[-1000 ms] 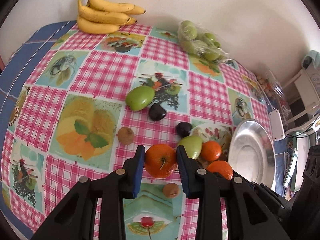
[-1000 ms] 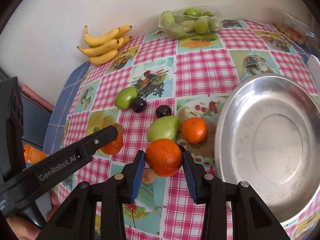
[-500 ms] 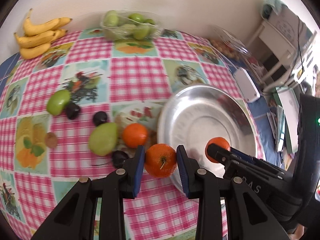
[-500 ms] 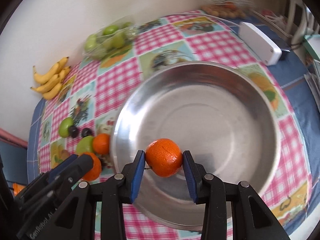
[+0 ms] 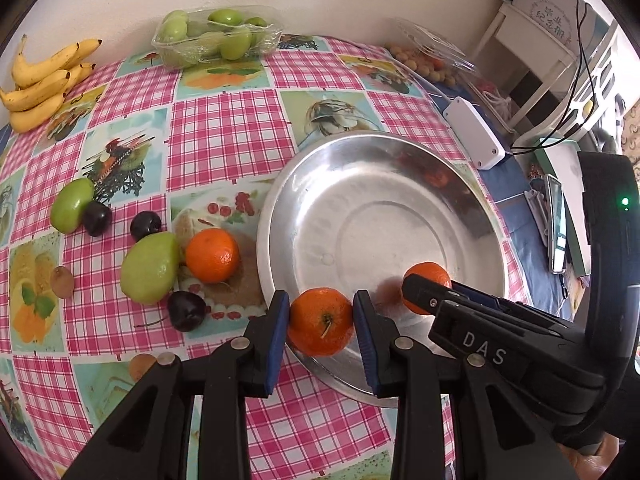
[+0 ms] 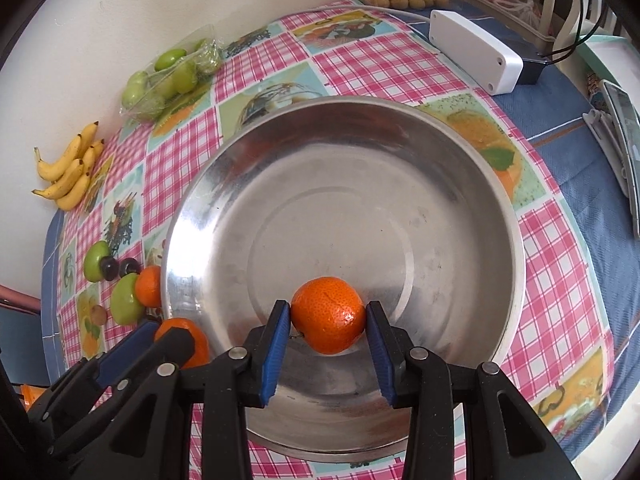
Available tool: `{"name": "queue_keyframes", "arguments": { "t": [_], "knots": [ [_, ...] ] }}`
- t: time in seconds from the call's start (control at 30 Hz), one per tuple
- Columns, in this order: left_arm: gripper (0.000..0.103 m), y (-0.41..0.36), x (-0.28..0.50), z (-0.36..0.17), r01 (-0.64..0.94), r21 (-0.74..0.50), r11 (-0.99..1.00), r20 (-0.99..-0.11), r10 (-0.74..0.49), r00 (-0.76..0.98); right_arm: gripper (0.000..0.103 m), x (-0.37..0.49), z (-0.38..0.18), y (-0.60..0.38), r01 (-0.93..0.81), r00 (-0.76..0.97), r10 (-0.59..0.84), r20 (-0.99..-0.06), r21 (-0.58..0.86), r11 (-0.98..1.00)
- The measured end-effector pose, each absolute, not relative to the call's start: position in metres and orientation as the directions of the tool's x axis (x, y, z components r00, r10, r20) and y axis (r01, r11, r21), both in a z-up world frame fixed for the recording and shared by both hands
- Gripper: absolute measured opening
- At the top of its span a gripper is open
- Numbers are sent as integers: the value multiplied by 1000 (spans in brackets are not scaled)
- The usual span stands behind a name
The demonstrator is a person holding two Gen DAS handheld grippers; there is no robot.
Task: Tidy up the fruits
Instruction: 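Carry both mandarins over the steel bowl and open both tools to drop them, then grasp a dark plum with the right tool while the left tool grasps a brown kiwi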
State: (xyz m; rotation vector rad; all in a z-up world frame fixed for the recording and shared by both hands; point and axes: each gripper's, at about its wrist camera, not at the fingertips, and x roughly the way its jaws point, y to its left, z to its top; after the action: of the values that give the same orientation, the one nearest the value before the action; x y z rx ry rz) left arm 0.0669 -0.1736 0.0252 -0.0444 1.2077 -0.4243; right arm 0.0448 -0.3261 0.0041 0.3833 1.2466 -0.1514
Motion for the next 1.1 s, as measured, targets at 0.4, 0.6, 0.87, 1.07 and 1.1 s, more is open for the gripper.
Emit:
{"name": "queue_keyframes", "arguments": {
  "t": [0.4, 0.6, 0.87, 1.07, 1.1],
  "knots": [
    [42, -143, 72, 29, 205, -227, 952, -905, -284, 317, 66, 46, 10, -324, 312, 345, 84, -935, 198, 929],
    [68, -92, 81, 18, 20, -120, 993, -930, -119, 347, 89, 49, 12, -320, 292, 359, 73, -931, 187, 938],
    [92, -33, 84, 7, -147, -100, 984, -938, -44, 344, 103, 54, 16, -307, 264, 376, 69, -924, 178, 948],
    [98, -5, 81, 4, -205, -79, 975, -937, -2, 350, 103, 61, 25, -275, 199, 400, 91, -912, 184, 963],
    [99, 0, 81, 4, -218, -80, 973, -937, 1, 350, 103, 62, 27, -268, 187, 404, 98, -910, 187, 964]
  ]
}}
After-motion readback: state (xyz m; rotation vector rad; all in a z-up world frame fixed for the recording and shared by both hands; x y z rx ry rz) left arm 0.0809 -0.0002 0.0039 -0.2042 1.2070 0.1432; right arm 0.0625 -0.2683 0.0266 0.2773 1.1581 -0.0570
